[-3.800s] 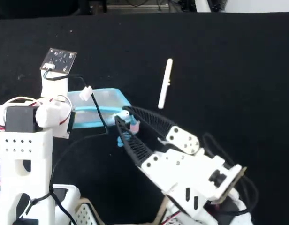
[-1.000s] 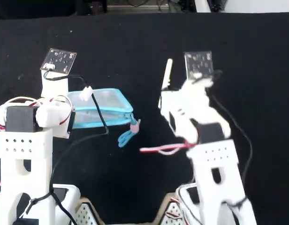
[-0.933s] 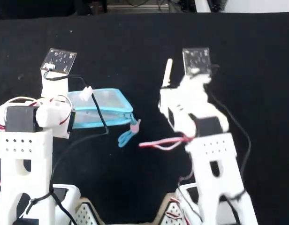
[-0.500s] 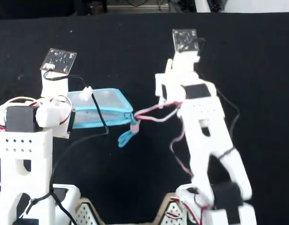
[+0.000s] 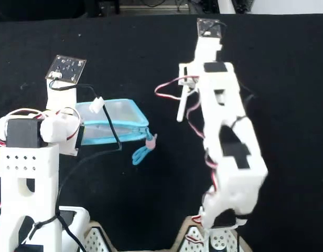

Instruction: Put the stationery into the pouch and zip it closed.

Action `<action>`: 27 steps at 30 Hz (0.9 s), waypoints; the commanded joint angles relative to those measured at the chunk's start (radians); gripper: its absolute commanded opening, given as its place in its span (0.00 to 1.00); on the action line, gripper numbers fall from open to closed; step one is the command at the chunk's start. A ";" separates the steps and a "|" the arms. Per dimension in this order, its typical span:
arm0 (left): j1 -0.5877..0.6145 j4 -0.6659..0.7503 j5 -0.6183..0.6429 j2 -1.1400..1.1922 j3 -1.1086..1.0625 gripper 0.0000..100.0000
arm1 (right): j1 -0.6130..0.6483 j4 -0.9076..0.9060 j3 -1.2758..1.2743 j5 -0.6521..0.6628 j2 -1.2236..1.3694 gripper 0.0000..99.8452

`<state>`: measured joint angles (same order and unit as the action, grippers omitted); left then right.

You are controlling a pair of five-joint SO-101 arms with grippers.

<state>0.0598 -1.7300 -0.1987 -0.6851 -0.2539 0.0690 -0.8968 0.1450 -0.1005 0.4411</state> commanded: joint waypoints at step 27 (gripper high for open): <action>-0.012 -0.018 0.009 -0.003 0.002 0.03 | -0.038 -0.453 1.346 -0.092 0.858 0.15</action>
<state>0.0598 -1.7300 -0.1987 -0.6851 -0.2539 0.0368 -1.3080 1.3986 -0.1926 1.3065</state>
